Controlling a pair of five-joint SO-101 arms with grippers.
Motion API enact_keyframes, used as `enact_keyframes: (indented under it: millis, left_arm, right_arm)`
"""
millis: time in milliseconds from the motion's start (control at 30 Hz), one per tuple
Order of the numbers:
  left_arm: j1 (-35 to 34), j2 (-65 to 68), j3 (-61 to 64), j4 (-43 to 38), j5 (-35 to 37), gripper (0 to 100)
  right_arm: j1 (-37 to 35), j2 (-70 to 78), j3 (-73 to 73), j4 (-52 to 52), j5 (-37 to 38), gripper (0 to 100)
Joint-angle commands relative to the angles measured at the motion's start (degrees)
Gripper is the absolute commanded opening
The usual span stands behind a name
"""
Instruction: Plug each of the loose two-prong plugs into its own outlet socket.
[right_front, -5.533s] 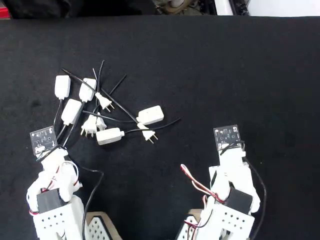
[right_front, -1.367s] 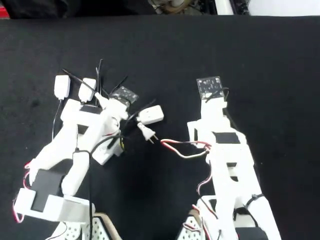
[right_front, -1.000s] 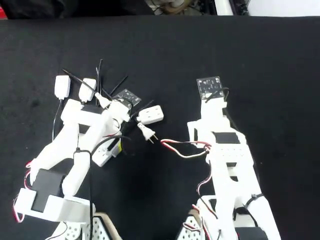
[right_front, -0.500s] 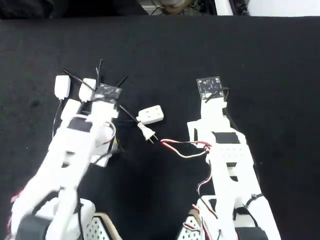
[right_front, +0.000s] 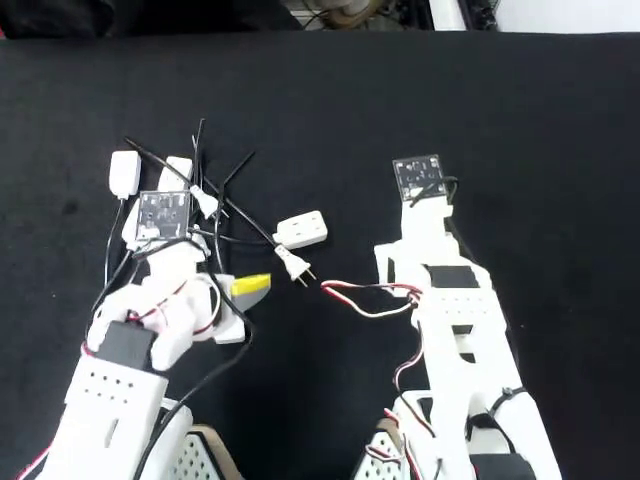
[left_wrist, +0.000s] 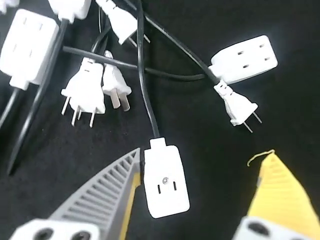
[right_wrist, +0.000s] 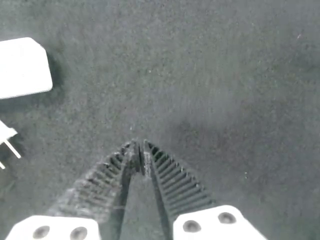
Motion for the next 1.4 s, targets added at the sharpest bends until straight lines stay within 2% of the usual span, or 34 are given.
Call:
enact_keyframes:
  millis: [0,233,433,700,1167,1367]
  left_arm:
    - [1.3,-3.1,-0.1,1.8,-4.0,36]
    - [4.8,3.0,1.6,-2.1,-4.2,31]
    - [5.2,22.8,-5.8,-1.7,-4.2,31]
    - [10.5,45.8,-13.7,-1.6,-4.2,31]
    - [7.8,49.1,-13.1,-0.4,-5.0,31]
    - [2.2,49.1,-13.4,5.3,-11.4,31]
  right_arm:
    - [0.9,-1.6,-0.1,-1.2,-0.2,1.3]
    - [0.9,-1.5,-0.1,-1.2,-0.2,1.3]
    - [0.9,-1.5,-0.1,-1.3,-0.2,1.3]
    - [0.9,-1.5,-0.1,-1.3,-0.2,1.3]
    - [0.9,-1.5,-0.1,-1.3,0.0,1.3]
    - [0.9,-1.5,-0.1,-1.3,0.0,1.3]
